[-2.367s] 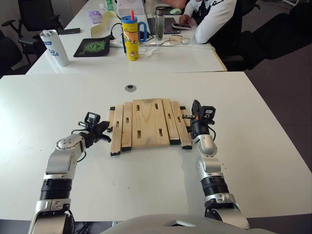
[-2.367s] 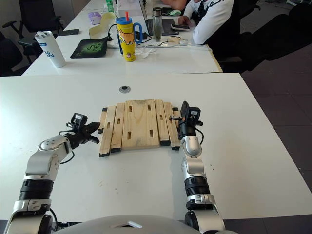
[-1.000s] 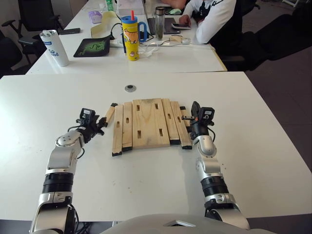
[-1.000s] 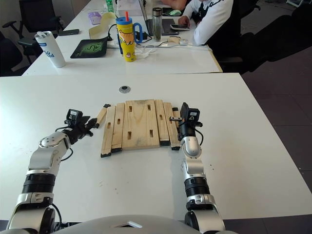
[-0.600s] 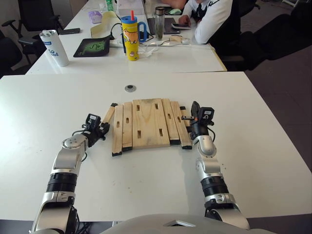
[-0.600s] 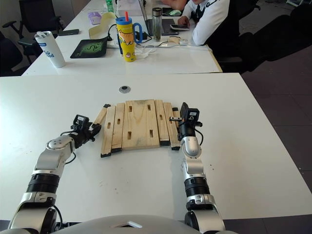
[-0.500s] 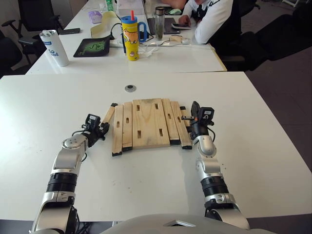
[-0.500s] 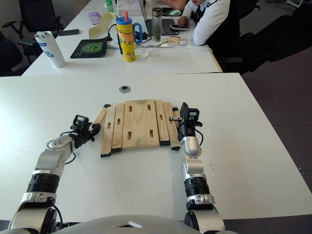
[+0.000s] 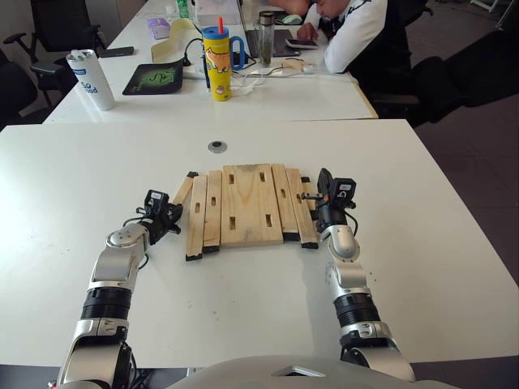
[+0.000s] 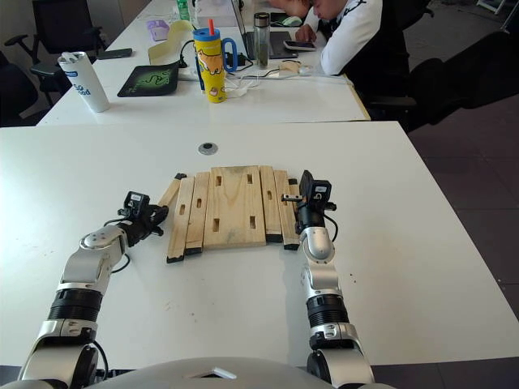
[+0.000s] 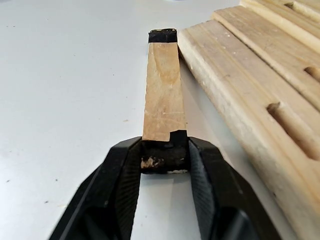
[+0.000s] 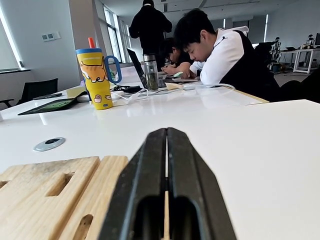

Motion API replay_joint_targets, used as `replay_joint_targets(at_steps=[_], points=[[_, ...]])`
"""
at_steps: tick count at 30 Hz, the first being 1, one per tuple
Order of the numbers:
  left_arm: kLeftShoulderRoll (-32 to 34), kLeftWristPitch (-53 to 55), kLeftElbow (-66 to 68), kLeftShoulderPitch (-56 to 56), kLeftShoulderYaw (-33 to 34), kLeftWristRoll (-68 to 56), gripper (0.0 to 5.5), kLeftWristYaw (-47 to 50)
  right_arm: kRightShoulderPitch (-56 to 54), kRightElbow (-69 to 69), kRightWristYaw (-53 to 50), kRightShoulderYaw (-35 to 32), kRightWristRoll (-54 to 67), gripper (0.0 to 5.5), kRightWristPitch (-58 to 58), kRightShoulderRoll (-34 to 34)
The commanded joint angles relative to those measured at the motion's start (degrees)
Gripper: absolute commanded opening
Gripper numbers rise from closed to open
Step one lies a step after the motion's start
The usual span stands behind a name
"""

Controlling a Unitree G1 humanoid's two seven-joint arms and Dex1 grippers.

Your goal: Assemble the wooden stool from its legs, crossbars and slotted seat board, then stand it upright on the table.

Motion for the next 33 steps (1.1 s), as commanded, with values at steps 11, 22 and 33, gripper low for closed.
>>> replay_joint_targets(at_steps=[11, 22, 33], points=[[-5.3, -12.1, -13.4, -1.7, 3.7, -9.5, 1.35, -4.5, 1.1, -18.0, 20.6, 3.6, 34.1, 0.79, 29.7, 4.8], [-4.0, -7.7, -24.8, 4.1, -2.3, -15.5, 1.35, -14.9, -0.7, -24.7, 10.4, -4.6, 66.6, 2.62, 50.1, 5.6], [-1.0, -8.9, -28.0, 6.1, -7.8, -11.4, 1.35, -18.3, -2.1, -24.8, 7.1, -5.9, 72.4, 4.01, 50.6, 5.5]])
